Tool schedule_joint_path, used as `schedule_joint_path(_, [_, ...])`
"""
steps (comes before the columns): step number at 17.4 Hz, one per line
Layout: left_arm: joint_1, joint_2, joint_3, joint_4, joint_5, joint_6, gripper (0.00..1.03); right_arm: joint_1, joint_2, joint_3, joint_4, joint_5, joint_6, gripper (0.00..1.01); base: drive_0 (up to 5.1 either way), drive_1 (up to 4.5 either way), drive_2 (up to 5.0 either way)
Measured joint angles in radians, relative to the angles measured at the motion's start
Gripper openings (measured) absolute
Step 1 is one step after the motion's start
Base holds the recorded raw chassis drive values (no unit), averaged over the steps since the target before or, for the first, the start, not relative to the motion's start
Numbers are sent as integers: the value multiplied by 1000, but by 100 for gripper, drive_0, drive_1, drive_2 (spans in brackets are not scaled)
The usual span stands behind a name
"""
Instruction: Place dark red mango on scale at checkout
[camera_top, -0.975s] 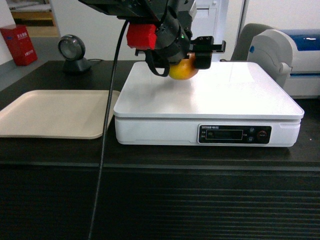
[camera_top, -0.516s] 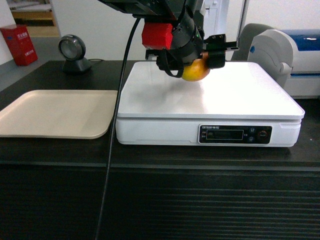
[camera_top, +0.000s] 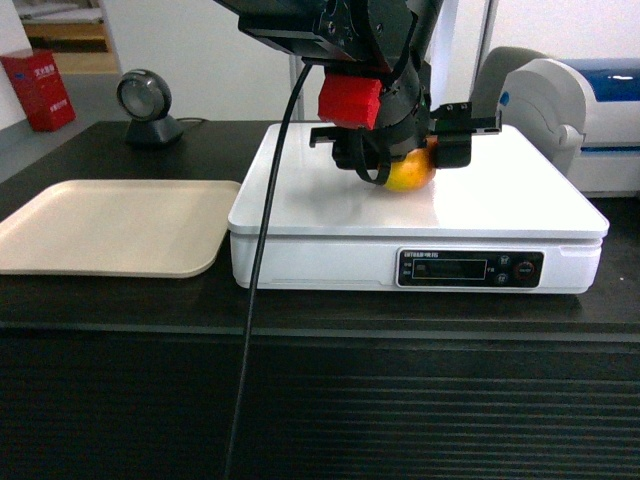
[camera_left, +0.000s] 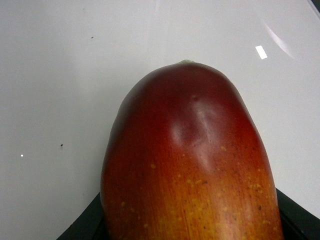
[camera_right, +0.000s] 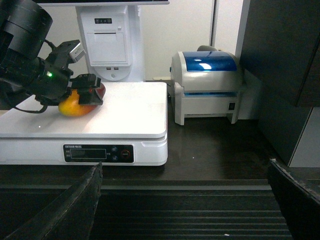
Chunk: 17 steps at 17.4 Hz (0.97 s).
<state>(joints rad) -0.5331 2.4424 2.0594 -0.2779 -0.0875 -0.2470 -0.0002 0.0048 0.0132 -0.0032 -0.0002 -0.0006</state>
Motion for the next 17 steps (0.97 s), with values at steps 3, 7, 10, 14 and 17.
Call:
schedule_joint_path(3, [-2, 6, 5, 2, -5, 1, 71, 0, 0, 0, 0, 0, 0, 98, 0, 0, 0])
schedule_joint_path(7, [-7, -63, -79, 136, -18, 94, 98, 0, 0, 0, 0, 0, 0, 98, 0, 0, 0])
schedule_joint_path(10, [23, -373, -336, 423, 109, 268, 98, 0, 0, 0, 0, 0, 0, 98, 0, 0, 0])
schedule_joint_path(14, [122, -564, -575, 572, 178, 344, 98, 0, 0, 0, 0, 0, 0, 98, 0, 0, 0])
schedule_joint_path(17, [212, -650, -682, 612, 200, 349, 98, 0, 0, 0, 0, 0, 0, 98, 0, 0, 0])
